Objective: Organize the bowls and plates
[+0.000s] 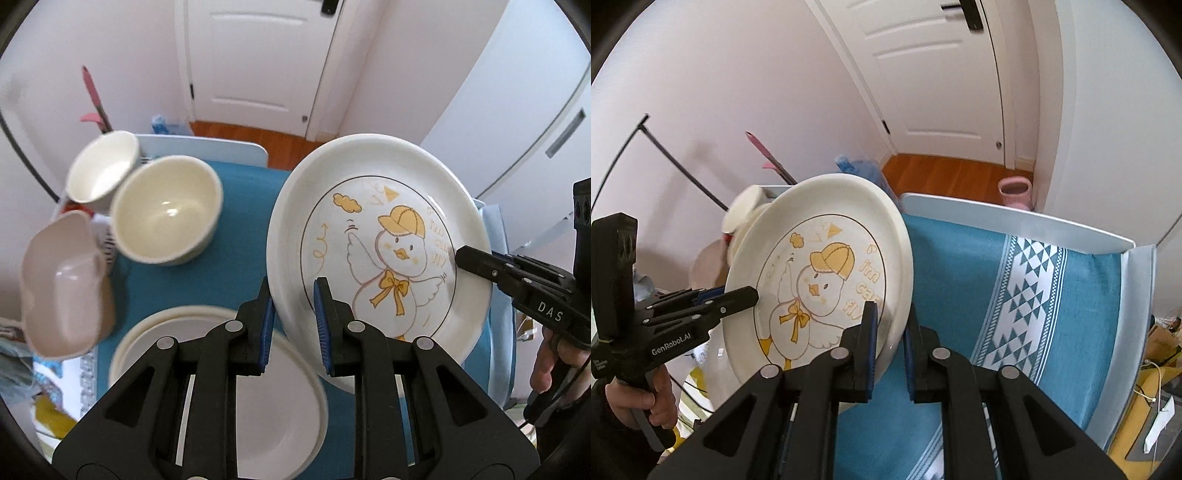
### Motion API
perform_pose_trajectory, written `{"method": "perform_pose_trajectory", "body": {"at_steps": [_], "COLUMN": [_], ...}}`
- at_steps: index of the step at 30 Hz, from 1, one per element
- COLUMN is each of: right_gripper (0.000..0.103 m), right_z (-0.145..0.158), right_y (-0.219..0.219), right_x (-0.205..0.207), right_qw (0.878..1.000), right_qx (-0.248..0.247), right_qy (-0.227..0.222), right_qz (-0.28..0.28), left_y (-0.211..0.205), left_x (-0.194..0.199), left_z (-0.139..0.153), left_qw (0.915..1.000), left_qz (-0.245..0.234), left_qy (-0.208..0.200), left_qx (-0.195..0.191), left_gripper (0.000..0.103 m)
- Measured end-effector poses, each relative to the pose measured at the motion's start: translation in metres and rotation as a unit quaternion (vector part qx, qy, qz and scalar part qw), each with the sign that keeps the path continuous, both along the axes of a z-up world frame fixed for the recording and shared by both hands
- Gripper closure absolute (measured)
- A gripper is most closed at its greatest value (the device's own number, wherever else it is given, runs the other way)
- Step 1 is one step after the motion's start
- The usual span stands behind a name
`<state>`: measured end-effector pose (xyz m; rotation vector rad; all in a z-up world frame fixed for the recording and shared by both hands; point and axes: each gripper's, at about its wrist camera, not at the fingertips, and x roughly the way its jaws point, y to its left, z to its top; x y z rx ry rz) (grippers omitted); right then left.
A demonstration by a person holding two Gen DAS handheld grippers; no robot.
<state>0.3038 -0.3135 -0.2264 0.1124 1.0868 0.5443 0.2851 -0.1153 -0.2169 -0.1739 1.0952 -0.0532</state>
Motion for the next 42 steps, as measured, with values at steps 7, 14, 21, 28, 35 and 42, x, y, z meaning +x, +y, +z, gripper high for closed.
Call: {"method": "perform_pose_trajectory", "body": {"at_steps": [7, 14, 21, 28, 35, 42], "right_gripper": [0.091, 0.091, 0.091, 0.091, 0.091, 0.091], "right_z": [0.012, -0.011, -0.034, -0.045, -0.046, -0.047], "right_y": [0.024, 0.057, 0.086, 0.097, 0.105, 0.111], "right_x": [-0.039, -0.085, -0.112, -0.113, -0.12, -0.126], "right_qw": [0.999, 0.998, 0.996, 0.993, 0.991, 0.99], "right_qx": [0.032, 0.04, 0.012, -0.02, -0.039, -0.044], "right_qy": [0.003, 0.037, 0.059, 0.066, 0.063, 0.06], "right_qz": [0.0, -0.018, -0.06, -0.092, -0.107, -0.116], "left_y": [0.037, 0.073, 0.094, 0.089, 0.089, 0.085], "left_x": [-0.045, -0.076, -0.082, -0.076, -0.073, -0.08], "left_z": [0.026, 0.005, -0.036, -0.058, -0.072, -0.073], "left_qw": [1.0, 0.9996, 0.9964, 0.9919, 0.9874, 0.9825], "left_qz": [0.01, -0.013, -0.052, -0.094, -0.125, -0.147], "left_qy": [-0.001, 0.025, 0.067, 0.084, 0.089, 0.085], "left_qx": [0.0, 0.004, 0.003, 0.014, 0.039, 0.077], "left_gripper": [0.085, 0.085, 0.085, 0.085, 0.085, 0.084]}}
